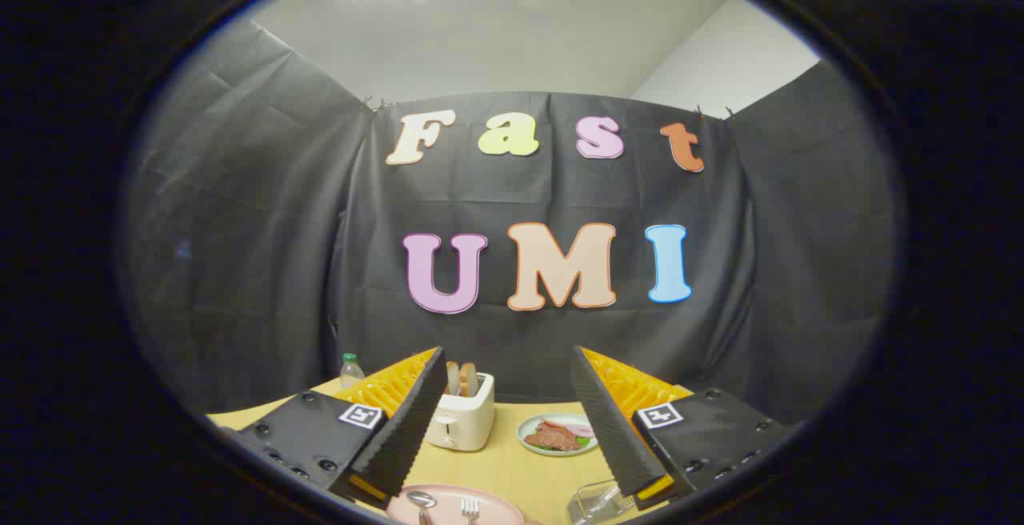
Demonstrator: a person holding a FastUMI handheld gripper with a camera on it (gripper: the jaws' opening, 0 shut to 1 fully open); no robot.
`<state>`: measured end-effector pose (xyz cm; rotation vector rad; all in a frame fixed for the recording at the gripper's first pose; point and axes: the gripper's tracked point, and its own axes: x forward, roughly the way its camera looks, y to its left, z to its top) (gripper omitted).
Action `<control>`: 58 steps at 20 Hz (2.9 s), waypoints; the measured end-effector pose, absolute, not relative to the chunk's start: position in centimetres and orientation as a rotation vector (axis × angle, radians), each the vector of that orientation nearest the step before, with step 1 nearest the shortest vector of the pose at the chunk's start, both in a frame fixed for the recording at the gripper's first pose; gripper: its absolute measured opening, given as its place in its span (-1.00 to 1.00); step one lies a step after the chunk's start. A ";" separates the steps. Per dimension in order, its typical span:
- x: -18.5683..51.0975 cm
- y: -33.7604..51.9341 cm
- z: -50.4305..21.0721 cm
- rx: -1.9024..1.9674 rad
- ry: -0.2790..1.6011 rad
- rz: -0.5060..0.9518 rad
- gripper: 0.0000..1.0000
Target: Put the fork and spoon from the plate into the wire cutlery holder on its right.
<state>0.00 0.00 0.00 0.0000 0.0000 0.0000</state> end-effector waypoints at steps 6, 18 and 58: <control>-0.1 -0.8 -1.1 -0.001 0.042 -0.016 0.97; -0.3 -0.6 -1.2 -0.017 0.045 0.025 0.97; -9.7 2.9 -35.7 -0.191 0.962 0.203 0.29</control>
